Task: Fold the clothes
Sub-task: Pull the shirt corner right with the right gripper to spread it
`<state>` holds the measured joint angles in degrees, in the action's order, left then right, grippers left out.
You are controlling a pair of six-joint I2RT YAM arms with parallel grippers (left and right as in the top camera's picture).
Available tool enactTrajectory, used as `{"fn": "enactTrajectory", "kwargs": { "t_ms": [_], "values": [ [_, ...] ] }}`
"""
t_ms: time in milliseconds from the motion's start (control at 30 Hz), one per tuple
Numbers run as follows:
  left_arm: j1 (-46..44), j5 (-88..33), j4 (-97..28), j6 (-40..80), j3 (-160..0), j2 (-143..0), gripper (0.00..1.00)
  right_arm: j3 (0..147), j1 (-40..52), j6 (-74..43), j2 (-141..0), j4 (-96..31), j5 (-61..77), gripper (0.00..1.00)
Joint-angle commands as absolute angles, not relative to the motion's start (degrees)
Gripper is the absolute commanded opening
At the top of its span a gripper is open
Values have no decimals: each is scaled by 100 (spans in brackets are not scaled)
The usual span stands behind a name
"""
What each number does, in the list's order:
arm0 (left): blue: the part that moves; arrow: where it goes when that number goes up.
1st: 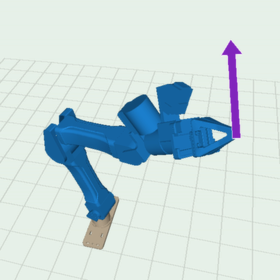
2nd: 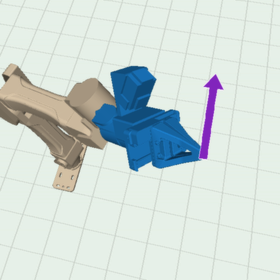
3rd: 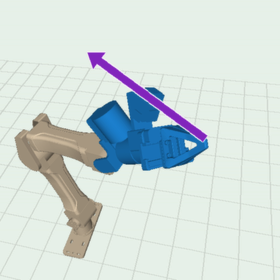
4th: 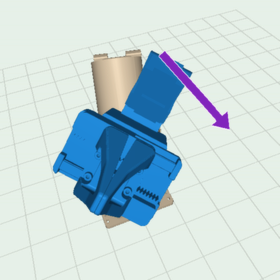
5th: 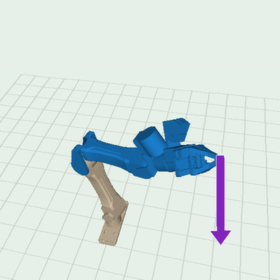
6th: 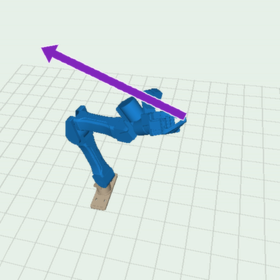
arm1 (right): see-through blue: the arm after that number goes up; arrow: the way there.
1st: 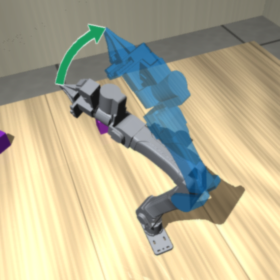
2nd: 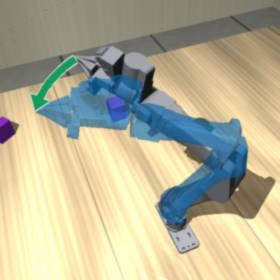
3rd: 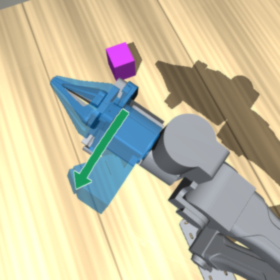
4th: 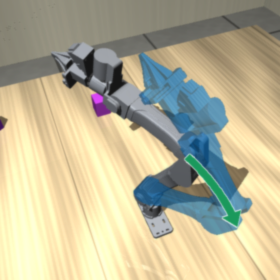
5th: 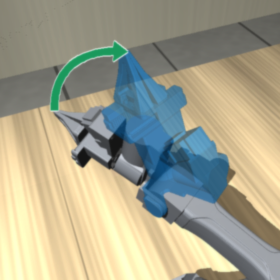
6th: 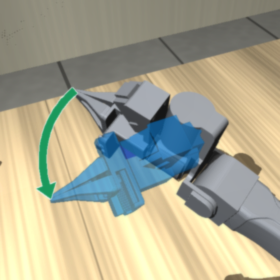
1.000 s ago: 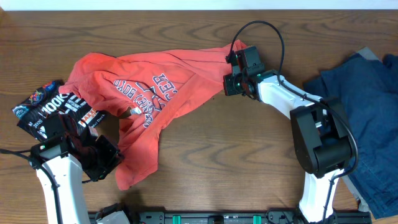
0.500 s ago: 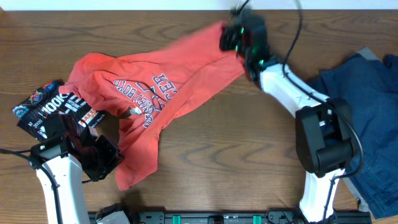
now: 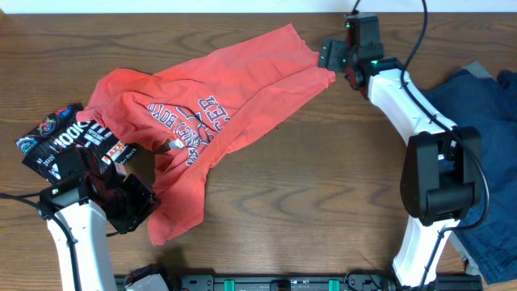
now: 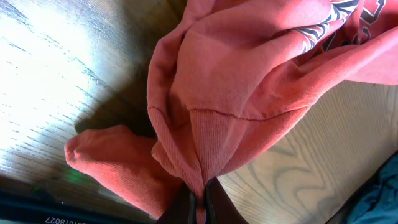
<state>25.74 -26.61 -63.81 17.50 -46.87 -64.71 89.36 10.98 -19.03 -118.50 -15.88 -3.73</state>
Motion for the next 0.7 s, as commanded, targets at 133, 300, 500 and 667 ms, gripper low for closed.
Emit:
{"fn": "enactTrajectory", "kwargs": {
  "t_ms": [133,300,500,667],
  "values": [
    [2606,-2635,-6377,1634,-4775,-6429,6,8772,847,-1922,-12027,-1601,-30,60],
    [2606,-2635,-6377,1634,-4775,-6429,6,8772,867,-1922,-12383,-1393,458,55],
    [2606,-2635,-6375,1634,-4775,-6429,6,8772,906,-1927,-12685,-1326,624,48],
    [2606,-2635,-6375,1634,-4775,-6429,6,8772,906,-1927,-12763,-1302,622,35]
  ]
}}
